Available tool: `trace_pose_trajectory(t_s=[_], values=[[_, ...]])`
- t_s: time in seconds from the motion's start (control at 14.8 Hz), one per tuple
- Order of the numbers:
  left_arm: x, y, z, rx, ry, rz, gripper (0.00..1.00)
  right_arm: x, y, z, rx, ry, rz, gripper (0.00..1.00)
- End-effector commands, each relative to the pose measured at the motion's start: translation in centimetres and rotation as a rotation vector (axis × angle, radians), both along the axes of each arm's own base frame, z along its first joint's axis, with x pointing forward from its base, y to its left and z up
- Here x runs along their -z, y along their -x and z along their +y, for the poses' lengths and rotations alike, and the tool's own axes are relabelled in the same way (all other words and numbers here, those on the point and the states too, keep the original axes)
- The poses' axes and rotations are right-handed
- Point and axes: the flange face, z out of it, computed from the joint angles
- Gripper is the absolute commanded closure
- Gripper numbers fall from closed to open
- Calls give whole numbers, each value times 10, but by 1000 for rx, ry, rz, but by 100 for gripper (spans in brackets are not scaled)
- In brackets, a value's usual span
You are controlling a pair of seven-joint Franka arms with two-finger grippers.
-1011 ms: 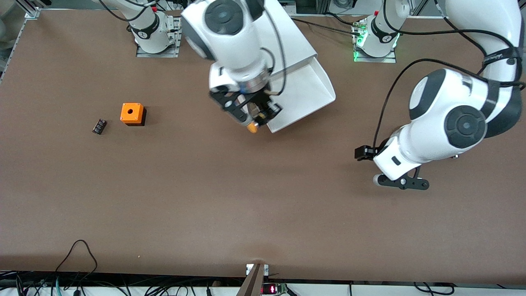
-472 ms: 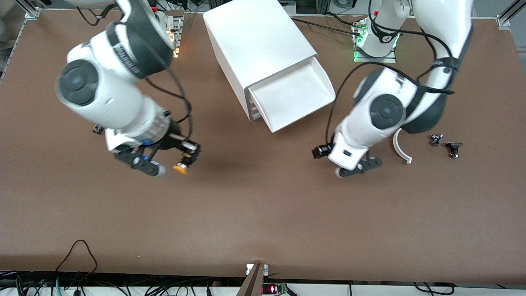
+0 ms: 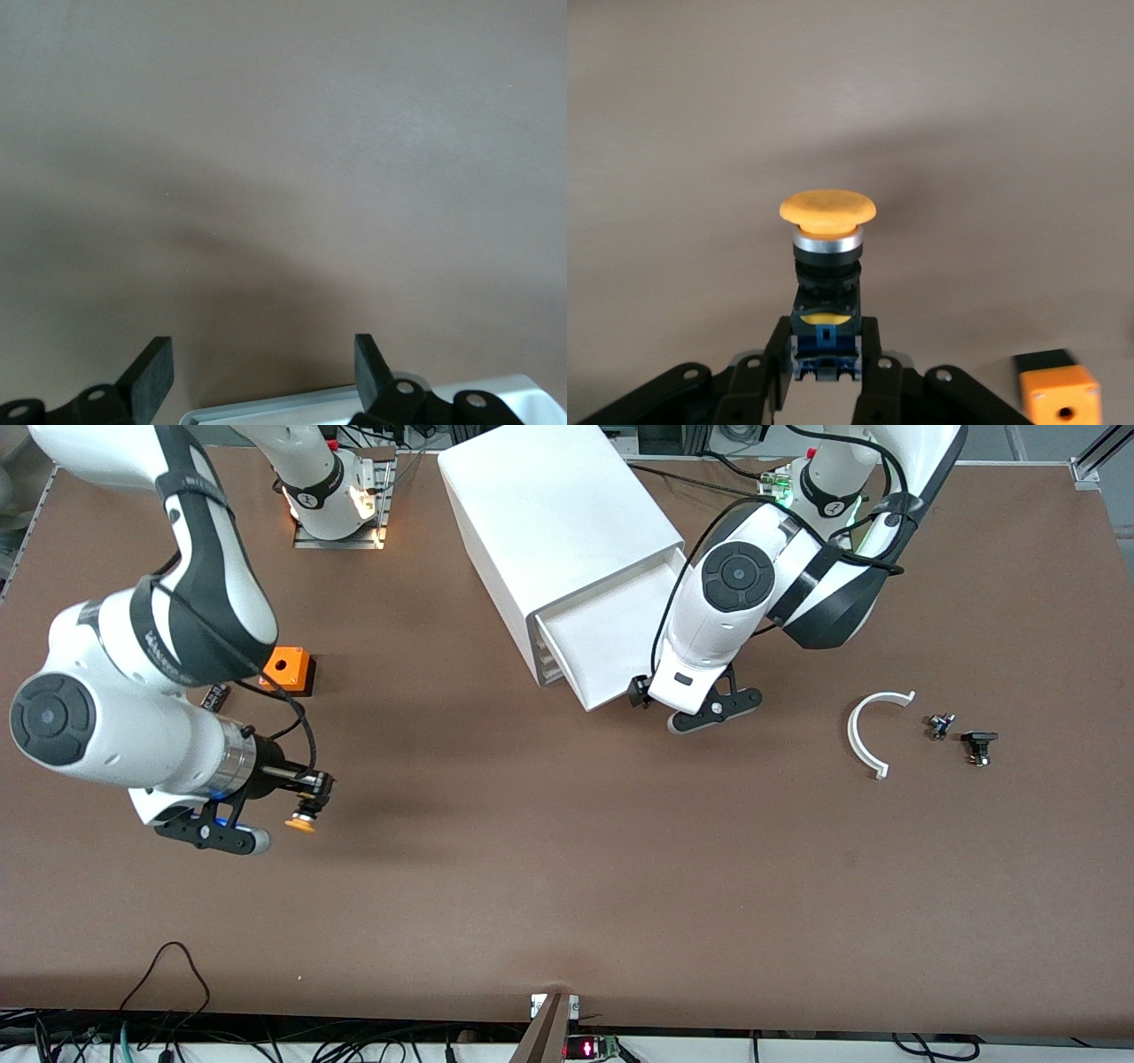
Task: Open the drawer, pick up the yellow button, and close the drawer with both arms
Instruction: 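Lift the yellow button out with the right gripper while the left gripper reaches the drawer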
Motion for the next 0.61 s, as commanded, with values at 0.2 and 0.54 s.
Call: trace_pose_trajectory(t_s=[0.2,0.54], values=[[12,33,-22,-95,-59,-26,10,74,-10,-55,-66,48,29,100],[12,59,-44,-49,-64,2,9,132,-7,-116,-122,24,-6,100]])
